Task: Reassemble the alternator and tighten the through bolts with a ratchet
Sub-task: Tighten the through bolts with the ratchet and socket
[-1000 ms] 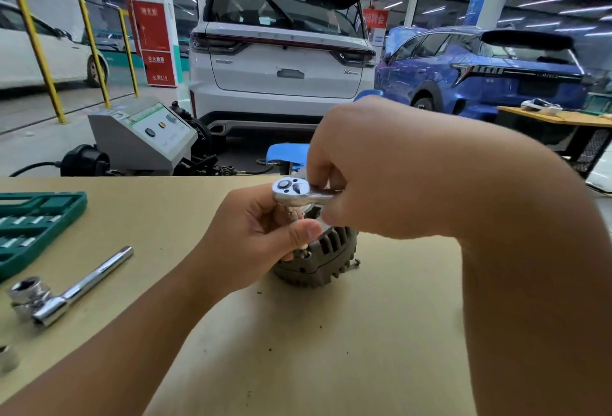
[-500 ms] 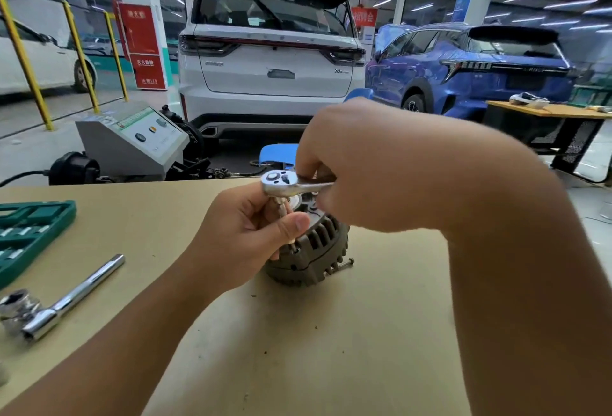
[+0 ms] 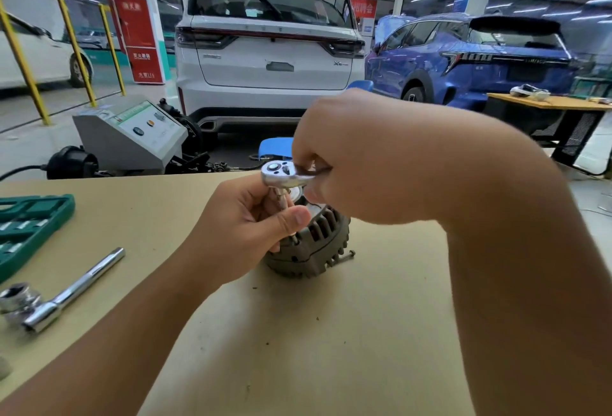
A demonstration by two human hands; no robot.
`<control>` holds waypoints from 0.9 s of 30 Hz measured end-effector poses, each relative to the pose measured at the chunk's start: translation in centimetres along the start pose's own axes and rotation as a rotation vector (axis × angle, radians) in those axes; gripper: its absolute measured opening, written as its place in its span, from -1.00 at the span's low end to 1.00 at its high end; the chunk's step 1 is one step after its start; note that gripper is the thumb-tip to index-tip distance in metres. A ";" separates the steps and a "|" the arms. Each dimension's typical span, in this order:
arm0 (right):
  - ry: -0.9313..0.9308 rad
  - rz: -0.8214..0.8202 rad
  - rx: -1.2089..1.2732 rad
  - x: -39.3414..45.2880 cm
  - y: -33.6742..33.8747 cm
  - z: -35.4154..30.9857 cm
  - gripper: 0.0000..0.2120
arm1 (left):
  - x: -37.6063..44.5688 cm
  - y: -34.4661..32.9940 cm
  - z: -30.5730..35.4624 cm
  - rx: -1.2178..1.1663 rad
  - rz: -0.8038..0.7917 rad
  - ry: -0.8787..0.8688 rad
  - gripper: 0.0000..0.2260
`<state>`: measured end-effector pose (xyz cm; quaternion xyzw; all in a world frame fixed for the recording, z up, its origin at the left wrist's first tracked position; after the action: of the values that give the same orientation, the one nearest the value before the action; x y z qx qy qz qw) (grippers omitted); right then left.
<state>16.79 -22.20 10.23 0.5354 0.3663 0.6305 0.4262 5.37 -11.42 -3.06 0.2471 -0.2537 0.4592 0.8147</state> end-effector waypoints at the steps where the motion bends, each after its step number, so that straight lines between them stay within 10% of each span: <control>1: 0.001 0.020 0.026 -0.2 0.0 0.0 -0.84 | -0.1 0.0 0.0 -0.025 -0.008 0.000 -0.86; 16: -0.189 0.150 0.746 0.5 -0.6 2.8 -0.72 | 1.9 3.0 3.3 0.037 0.220 -0.154 -0.93; 27: -0.193 0.114 0.596 0.5 -0.8 3.2 -0.75 | 1.3 1.6 2.7 0.104 0.129 -0.090 -0.92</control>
<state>20.08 -21.39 10.16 0.7137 0.4623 0.4646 0.2472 4.07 -11.65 0.05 0.2927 -0.2813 0.5117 0.7572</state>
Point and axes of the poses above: each hand's wrist, its own x-axis towards the middle knuckle, its own y-axis out of the back of the hand, z = x × y, the point moved 1 cm from there along x, towards the middle knuckle, and after that the axes turned 10 degrees about z, right-handed, at the moved point
